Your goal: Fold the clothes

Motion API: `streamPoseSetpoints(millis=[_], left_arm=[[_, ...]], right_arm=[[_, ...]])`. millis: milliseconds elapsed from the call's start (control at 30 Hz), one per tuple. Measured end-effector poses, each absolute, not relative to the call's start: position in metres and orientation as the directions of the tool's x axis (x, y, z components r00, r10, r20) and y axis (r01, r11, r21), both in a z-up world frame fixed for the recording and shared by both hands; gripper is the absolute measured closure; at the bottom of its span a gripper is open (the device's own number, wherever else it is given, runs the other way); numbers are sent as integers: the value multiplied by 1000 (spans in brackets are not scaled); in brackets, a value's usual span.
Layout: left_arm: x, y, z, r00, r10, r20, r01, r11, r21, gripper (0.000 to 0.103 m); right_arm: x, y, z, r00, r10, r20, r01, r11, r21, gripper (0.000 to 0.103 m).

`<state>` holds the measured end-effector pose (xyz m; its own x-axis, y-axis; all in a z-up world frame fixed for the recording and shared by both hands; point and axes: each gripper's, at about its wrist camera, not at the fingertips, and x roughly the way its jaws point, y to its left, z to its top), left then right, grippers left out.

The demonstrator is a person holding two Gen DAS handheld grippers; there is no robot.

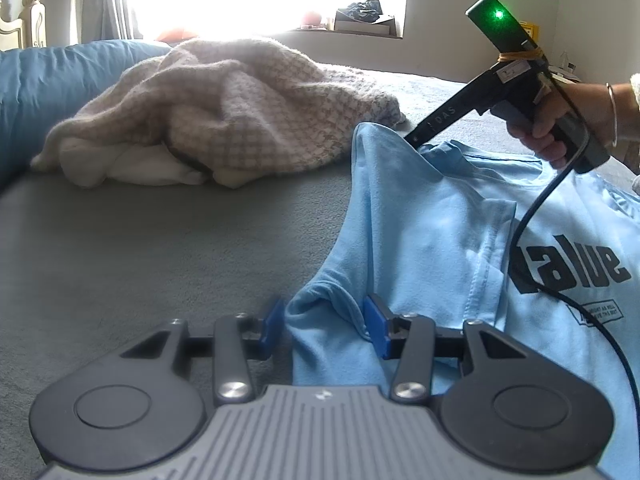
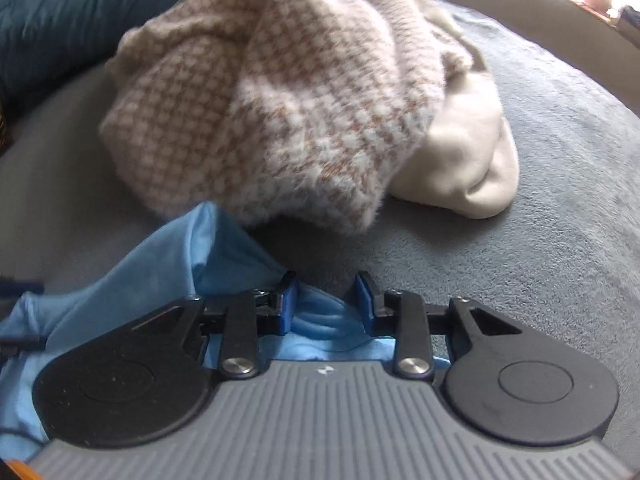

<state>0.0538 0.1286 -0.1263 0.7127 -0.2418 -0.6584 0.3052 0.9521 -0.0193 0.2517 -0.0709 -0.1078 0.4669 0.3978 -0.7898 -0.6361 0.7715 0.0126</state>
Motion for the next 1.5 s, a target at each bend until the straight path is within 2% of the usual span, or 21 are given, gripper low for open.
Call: streamPoseSetpoints(millis=[100, 233, 367, 467, 567, 600, 633, 733, 1000, 1233, 1333, 1433, 1500], left_arm=[[54, 129, -127, 712, -244, -658, 304, 953, -24, 56], [54, 131, -127, 711, -252, -657, 303, 952, -37, 56], [56, 134, -126, 703, -262, -661, 298, 953, -61, 56], [57, 134, -126, 697, -267, -665, 296, 952, -72, 55], [57, 134, -125, 695, -268, -667, 296, 952, -74, 55], [58, 134, -125, 694, -268, -668, 295, 952, -74, 55], [58, 134, -124, 693, -267, -669, 294, 953, -77, 54], [60, 136, -123, 688, -271, -673, 280, 955, -98, 53], [67, 146, -118, 681, -276, -678, 216, 961, -174, 47], [72, 160, -113, 676, -300, -672, 160, 951, -264, 46], [76, 165, -111, 685, -293, -667, 136, 951, -279, 46], [79, 167, -113, 685, -278, -674, 118, 955, -274, 46], [79, 164, -114, 683, -264, -681, 122, 960, -250, 46]], right_arm=[[251, -75, -104, 557, 376, -740, -539, 842, 22, 73], [241, -105, -81, 544, 502, -672, -478, 844, 244, 72], [218, -125, -76, 359, 602, -713, -479, 775, 412, 72], [196, -132, -86, 275, 585, -763, -445, 781, 439, 72], [177, -131, -98, 255, 546, -798, -452, 797, 401, 74], [174, -131, -102, 258, 534, -805, -450, 804, 389, 79], [171, -130, -104, 259, 529, -808, -448, 807, 385, 96], [159, -128, -100, 280, 525, -804, -460, 808, 368, 101], [135, -146, -106, 373, 455, -808, -383, 869, 313, 102], [126, -138, -93, 423, 340, -840, -395, 903, 167, 99], [130, -136, -77, 492, 354, -795, -416, 898, 143, 99], [137, -125, -68, 517, 432, -739, -482, 861, 166, 99], [151, -110, -76, 513, 456, -727, -500, 848, 179, 99]])
